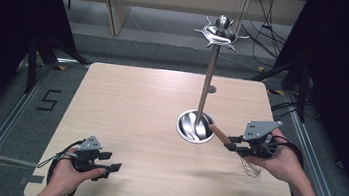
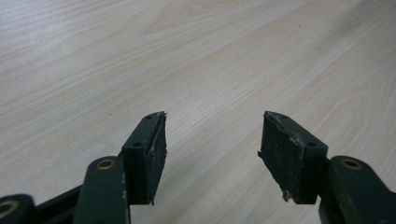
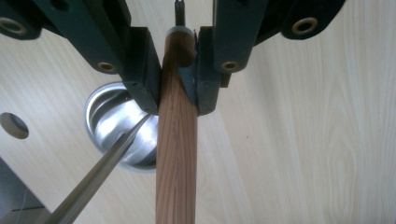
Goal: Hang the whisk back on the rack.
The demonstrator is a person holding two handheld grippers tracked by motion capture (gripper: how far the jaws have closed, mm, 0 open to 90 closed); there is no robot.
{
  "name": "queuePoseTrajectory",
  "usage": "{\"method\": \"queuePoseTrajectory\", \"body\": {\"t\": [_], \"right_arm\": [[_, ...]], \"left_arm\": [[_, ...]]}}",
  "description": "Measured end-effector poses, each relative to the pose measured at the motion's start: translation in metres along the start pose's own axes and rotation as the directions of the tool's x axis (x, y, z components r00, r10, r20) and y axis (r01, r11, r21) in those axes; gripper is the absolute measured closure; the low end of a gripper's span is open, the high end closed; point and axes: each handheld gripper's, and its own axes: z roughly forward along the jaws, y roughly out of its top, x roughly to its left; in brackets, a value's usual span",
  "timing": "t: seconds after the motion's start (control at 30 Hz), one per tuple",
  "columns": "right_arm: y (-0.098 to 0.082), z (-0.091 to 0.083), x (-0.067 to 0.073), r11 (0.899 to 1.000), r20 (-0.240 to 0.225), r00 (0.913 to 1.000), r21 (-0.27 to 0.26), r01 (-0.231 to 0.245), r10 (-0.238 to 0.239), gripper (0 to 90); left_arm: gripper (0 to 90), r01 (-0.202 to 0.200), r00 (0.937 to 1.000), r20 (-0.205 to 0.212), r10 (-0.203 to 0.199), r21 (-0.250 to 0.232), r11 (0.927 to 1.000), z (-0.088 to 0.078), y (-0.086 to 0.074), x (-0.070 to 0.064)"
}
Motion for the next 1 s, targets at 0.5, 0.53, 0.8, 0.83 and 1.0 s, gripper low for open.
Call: {"method": "queuePoseTrajectory", "body": {"t": [0.5, 0.53, 0.8, 0.83, 1.0], "right_arm": [[0.007, -0.012, -0.003, 0.971, 0.061, 0.9910, -0.217, -0.103, 0.119, 73.7], [0.008, -0.012, -0.004, 0.968, 0.060, 0.9924, -0.232, -0.091, 0.108, 73.7], [0.015, -0.010, -0.003, 0.947, 0.060, 0.9852, -0.292, -0.136, 0.160, 73.7], [0.018, -0.010, -0.002, 0.948, 0.060, 0.9849, -0.287, -0.139, 0.162, 73.7], [0.023, -0.010, -0.002, 0.944, 0.053, 0.9840, -0.297, -0.148, 0.170, 73.7]], "left_arm": [[39.7, 0.004, 1.0000, -0.007, -0.004, -0.018, 0.9998, 0.001, -0.001, -0.001], [39.7, 0.004, 1.0000, -0.007, -0.004, -0.018, 0.9998, 0.001, -0.001, -0.001], [39.7, 0.001, 1.0000, -0.002, -0.001, -0.006, 1.0000, 0.000, 0.000, 0.000], [39.7, 0.002, 1.0000, 0.000, -0.002, -0.007, 1.0000, 0.000, 0.000, 0.000], [39.7, 0.002, 1.0000, -0.001, -0.002, -0.006, 1.0000, 0.000, 0.000, 0.000]]}}
